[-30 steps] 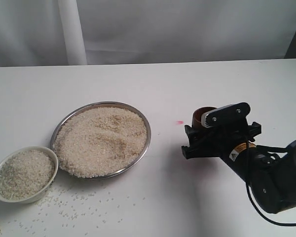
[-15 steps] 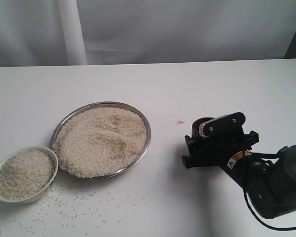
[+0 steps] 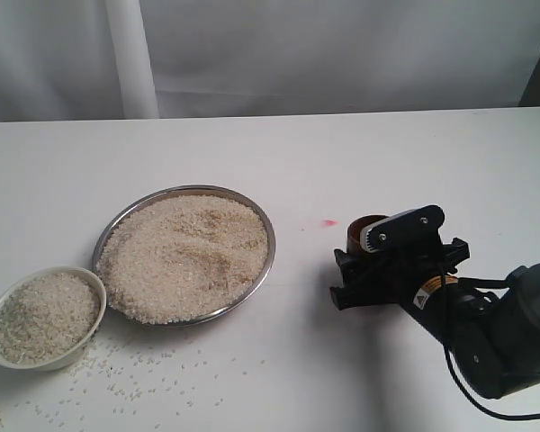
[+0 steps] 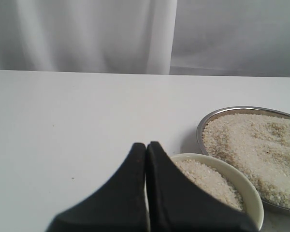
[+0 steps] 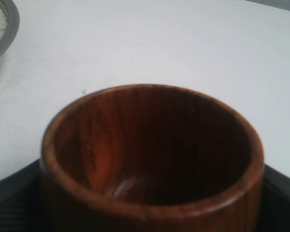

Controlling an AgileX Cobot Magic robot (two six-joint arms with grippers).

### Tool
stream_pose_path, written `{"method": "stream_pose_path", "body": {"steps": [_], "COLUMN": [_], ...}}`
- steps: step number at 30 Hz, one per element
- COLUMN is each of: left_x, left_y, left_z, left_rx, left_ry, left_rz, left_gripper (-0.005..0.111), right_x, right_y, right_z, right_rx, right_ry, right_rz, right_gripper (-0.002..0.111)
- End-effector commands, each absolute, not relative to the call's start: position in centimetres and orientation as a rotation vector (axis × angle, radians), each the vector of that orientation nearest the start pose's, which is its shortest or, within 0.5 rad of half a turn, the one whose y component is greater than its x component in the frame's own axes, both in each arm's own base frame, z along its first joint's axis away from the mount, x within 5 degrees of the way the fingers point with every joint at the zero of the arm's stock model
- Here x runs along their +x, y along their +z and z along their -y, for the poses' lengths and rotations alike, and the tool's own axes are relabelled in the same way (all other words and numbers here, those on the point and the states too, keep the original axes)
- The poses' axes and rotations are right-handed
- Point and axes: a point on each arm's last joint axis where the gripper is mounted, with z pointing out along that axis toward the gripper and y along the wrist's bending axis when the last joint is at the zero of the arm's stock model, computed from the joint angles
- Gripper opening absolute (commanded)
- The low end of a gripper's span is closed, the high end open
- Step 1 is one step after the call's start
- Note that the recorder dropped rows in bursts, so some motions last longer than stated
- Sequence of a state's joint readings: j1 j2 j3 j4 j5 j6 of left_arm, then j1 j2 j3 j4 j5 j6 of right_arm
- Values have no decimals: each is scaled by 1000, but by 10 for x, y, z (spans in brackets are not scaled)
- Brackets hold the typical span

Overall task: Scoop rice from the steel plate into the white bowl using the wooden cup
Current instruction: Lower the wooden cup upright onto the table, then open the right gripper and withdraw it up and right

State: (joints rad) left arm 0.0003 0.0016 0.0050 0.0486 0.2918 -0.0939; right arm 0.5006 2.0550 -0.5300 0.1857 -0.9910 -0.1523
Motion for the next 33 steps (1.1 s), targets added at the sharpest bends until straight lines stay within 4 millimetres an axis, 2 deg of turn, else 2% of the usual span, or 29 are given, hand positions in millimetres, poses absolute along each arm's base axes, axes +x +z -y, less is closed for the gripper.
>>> {"method": "stream_pose_path", "body": {"steps": [1, 3, 6, 7, 8, 9, 10, 11, 13, 17, 19, 25, 26, 33], "left_x": [55, 55, 55, 55, 55, 55, 55, 55, 55, 55, 55, 55, 55, 55], "left_y": [187, 187, 187, 187, 187, 187, 187, 187, 187, 187, 187, 187, 187, 187], "left_z": [-1, -1, -1, -1, -1, -1, -1, -1, -1, -1, -1, -1, -1, -1], "left_rx": [-53, -53, -53, -53, -53, -53, -53, -53, -53, -53, -53, -53, -53, -53], "left_ry": [-32, -32, -32, -32, -32, -32, -32, -32, -32, -32, -32, -32, -32, -32], "left_rz": [-1767, -1767, -1767, -1767, -1767, -1767, -1767, -1767, -1767, -1767, -1767, -1767, -1767, -1767], "left_gripper": [0, 0, 0, 0, 0, 0, 0, 0, 0, 0, 0, 0, 0, 0], "right_x": [269, 269, 269, 269, 269, 270, 270, 271, 271, 272, 274, 273, 270, 241], "right_y": [69, 69, 69, 69, 69, 69, 70, 71, 71, 76, 87, 147, 163, 219], "right_z": [-132, -132, -132, -132, -132, -132, -131, -131, -131, -132, -132, -133, -133, -146], "right_rx": [-471, -471, -471, -471, -471, -459, -451, -446, -443, -434, -422, -358, -324, -361], "right_ry": [135, 135, 135, 135, 135, 131, 128, 128, 127, 131, 140, 203, 243, 356], "right_rz": [-1980, -1980, -1980, -1980, -1980, -1974, -1969, -1957, -1956, -1923, -1890, -1763, -1748, -1654], "right_gripper": [1, 6, 23, 39, 48, 67, 73, 84, 91, 92, 92, 92, 92, 91]}}
